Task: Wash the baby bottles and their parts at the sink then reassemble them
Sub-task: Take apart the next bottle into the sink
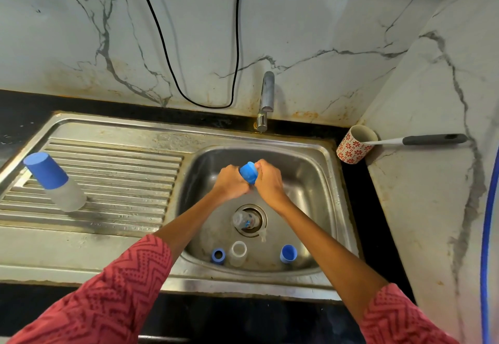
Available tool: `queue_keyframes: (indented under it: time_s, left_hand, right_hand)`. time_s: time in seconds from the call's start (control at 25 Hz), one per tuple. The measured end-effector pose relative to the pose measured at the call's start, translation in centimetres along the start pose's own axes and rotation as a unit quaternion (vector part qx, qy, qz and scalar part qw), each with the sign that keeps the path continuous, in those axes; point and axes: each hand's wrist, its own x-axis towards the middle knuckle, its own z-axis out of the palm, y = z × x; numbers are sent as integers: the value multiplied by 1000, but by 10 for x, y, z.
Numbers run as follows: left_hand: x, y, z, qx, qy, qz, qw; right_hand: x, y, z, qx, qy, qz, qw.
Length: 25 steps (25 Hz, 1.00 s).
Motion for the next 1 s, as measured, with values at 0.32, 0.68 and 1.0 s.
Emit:
queue_keyframes:
  time_s: [0.32, 0.68, 1.0]
  left_hand:
    - [-10, -34, -4, 15, 18, 101, 995]
    - [-7, -78, 25, 143, -148, -76, 976]
    - [-12, -130, 70, 343, -215, -186, 895]
  right_hand:
    - [21, 24, -14, 189, -38, 171, 966]
    - [11, 55, -4, 326, -93, 169, 925]
    - [10, 119, 7, 306, -47, 274, 911]
